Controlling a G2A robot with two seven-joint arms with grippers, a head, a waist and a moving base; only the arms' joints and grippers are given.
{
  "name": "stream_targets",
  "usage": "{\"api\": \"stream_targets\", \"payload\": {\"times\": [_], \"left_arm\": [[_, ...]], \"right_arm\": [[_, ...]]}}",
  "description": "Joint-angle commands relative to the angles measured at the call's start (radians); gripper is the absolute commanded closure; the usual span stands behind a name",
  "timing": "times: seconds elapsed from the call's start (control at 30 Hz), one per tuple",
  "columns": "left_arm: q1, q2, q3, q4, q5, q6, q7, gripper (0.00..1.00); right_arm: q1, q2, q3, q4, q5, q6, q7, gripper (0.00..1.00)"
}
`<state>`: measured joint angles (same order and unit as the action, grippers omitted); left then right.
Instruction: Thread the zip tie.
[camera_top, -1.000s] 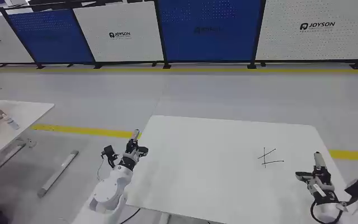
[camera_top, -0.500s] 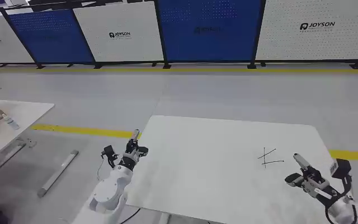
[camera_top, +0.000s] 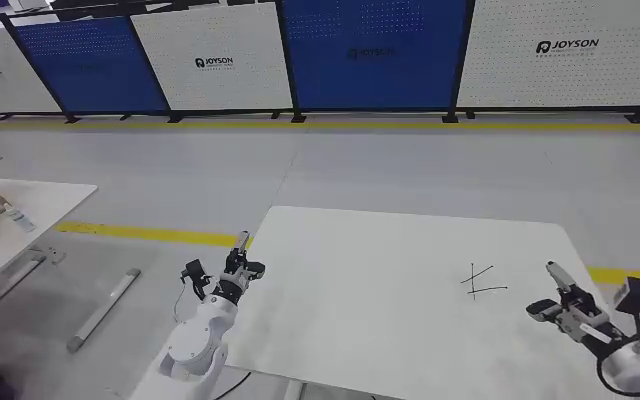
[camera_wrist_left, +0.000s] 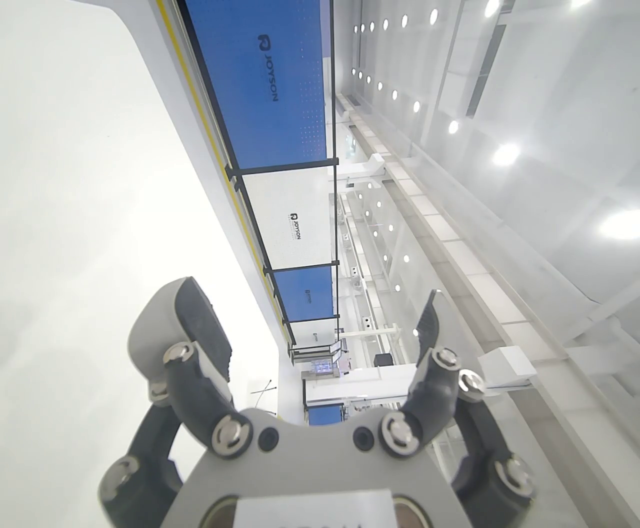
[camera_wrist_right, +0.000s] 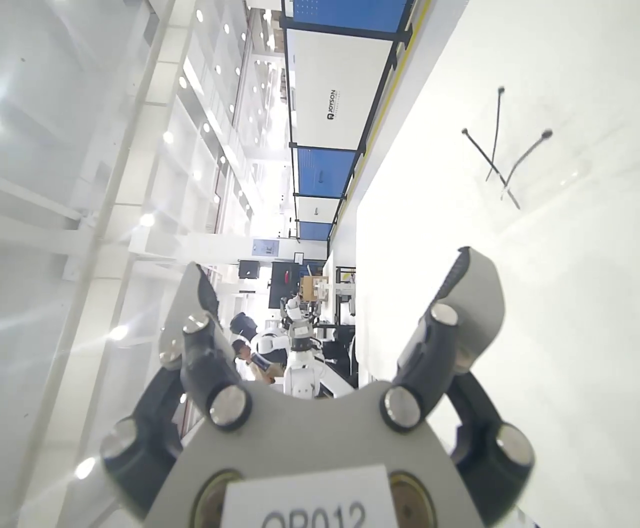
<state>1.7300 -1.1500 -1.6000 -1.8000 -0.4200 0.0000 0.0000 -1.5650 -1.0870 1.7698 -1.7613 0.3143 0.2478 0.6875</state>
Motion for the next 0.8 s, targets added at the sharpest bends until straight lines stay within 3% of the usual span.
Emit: {"api": "stream_targets", "payload": {"times": [0.0, 0.13, 0.3, 0.53, 0.6, 0.77], "left_arm": [[0.0, 0.0, 0.0, 0.0, 0.0, 0.0, 0.0, 0.0], [0.0, 0.0, 0.0, 0.0, 0.0, 0.0, 0.0, 0.0], [0.0, 0.0, 0.0, 0.0, 0.0, 0.0, 0.0, 0.0], [0.0, 0.0, 0.0, 0.0, 0.0, 0.0, 0.0, 0.0], [0.0, 0.0, 0.0, 0.0, 0.0, 0.0, 0.0, 0.0], [0.0, 0.0, 0.0, 0.0, 0.0, 0.0, 0.0, 0.0]], "right_arm": [[0.038, 0.007, 0.01, 0.025, -0.014, 0.027, 0.041, 0.0], [0.137, 0.023, 0.008, 0.11, -0.05, 0.092, 0.145, 0.0], [0.284, 0.043, -0.035, 0.306, -0.111, 0.092, 0.25, 0.0], [0.433, 0.057, -0.143, 0.522, -0.21, 0.092, 0.322, 0.0], [0.459, 0.058, -0.157, 0.548, -0.21, 0.092, 0.323, 0.0], [0.459, 0.058, -0.157, 0.548, -0.21, 0.092, 0.323, 0.0]]}}
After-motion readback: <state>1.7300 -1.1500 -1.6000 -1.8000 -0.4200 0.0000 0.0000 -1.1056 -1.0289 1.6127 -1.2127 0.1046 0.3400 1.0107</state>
